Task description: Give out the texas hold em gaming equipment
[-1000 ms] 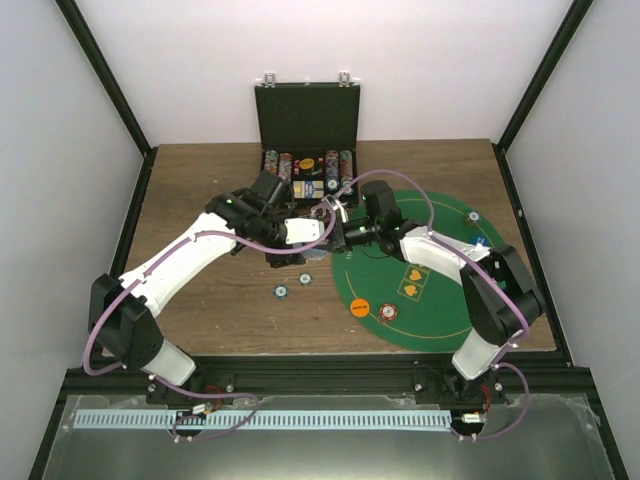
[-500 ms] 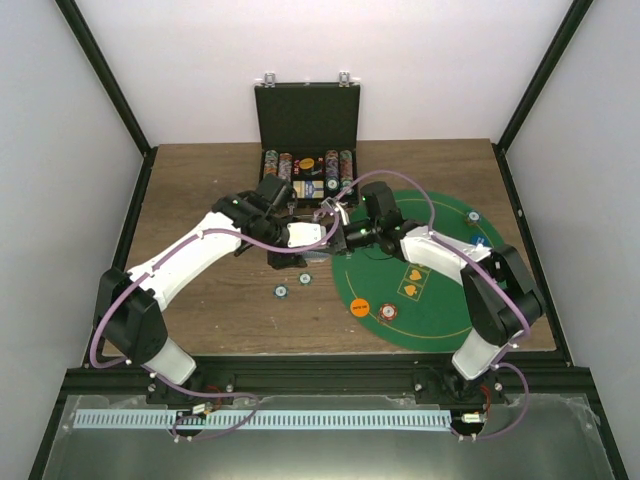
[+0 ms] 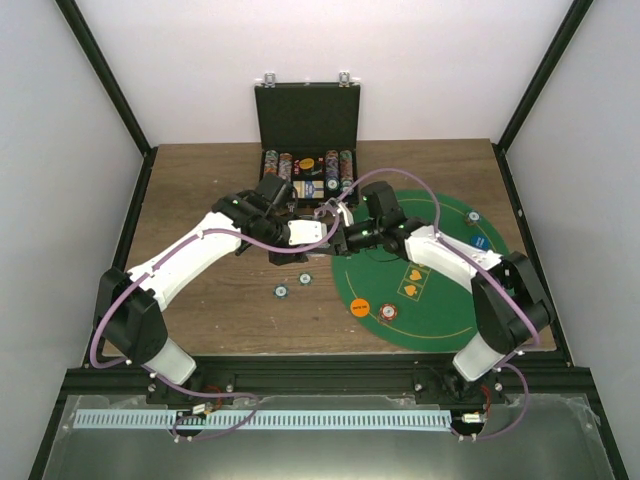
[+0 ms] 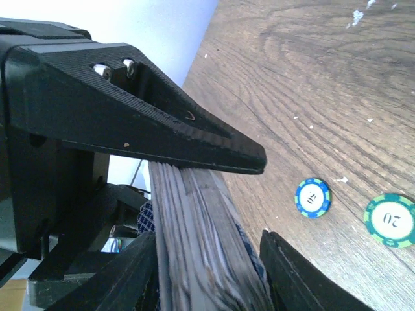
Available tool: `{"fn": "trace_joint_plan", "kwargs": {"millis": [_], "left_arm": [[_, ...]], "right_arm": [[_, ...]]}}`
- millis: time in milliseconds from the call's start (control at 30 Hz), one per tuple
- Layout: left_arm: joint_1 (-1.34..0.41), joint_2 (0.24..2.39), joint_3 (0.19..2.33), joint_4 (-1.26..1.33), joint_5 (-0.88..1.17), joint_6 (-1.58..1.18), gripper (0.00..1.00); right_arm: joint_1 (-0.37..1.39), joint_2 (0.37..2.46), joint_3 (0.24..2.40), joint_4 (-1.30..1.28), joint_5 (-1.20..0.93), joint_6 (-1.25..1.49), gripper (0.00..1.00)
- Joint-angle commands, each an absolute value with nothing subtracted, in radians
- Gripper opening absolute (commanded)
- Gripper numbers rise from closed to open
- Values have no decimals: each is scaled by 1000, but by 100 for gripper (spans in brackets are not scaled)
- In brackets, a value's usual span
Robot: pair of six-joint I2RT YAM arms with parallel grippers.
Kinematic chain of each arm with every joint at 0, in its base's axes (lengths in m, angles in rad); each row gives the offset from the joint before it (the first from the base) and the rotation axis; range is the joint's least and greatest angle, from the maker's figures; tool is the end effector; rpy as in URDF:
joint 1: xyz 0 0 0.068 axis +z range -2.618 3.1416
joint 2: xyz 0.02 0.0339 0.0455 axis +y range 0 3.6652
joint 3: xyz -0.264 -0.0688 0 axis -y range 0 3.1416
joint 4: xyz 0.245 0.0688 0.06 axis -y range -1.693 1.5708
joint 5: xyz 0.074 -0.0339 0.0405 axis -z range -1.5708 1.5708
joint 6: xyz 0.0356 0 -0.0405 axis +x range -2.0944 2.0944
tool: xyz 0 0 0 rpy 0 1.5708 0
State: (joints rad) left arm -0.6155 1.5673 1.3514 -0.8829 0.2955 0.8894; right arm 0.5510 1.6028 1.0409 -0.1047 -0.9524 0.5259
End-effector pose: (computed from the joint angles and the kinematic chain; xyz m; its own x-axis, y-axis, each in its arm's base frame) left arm 0.2556 -0.1934 0.2874 0.0549 0.8712 -0.4878 0.9808 0.0444 0.1898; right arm 0.2763 0.2038 0.2391 -0.8819 -0.2003 -0.4268 -0.4699 0.2997 0.8303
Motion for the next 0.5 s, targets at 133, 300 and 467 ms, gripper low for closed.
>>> {"fn": "trace_joint_plan", "kwargs": {"millis": [133,300,467], "left_arm": [[-610,1540,1343,-863,285,883,51],[-610,1536,1339,-866,286,882,51],[-610,1539,1338,-864,282,880,51]], "right_arm": [[529,1532,1078,-229,-851,466,43],[515,1522,1075,-256,-847,448,46],[515,1512,1099,-279,-844,430,48]]}}
